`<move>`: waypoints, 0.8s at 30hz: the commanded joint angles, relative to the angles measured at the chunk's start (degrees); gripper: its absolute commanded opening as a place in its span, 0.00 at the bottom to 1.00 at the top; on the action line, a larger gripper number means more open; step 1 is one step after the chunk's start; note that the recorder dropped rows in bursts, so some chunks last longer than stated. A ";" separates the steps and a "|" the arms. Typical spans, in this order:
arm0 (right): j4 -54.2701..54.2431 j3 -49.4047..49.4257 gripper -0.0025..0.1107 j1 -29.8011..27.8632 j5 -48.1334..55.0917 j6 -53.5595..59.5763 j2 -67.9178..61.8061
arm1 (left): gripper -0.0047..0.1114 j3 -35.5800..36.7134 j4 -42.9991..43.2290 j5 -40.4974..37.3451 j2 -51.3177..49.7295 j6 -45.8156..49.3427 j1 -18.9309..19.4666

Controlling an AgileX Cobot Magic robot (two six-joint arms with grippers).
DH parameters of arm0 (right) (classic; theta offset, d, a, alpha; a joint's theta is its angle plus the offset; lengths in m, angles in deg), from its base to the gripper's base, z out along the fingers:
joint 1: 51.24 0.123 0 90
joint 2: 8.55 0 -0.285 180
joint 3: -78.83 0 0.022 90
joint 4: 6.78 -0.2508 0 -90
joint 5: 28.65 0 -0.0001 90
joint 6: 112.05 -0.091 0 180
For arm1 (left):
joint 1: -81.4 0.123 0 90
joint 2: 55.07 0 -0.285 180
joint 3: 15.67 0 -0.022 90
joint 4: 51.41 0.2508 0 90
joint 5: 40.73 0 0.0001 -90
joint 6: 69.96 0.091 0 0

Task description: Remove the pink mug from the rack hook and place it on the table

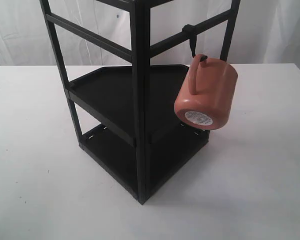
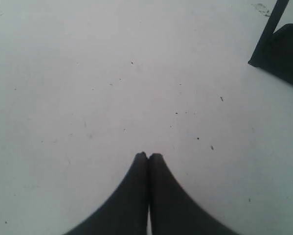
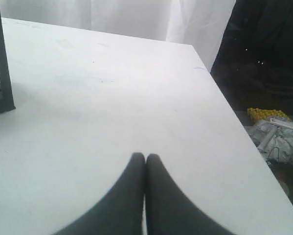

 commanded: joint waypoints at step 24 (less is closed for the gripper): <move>3.97 -0.01 0.02 -0.11 -0.65 7.48 0.18 | 0.04 0.37 -0.12 -0.32 0.18 -0.01 -0.40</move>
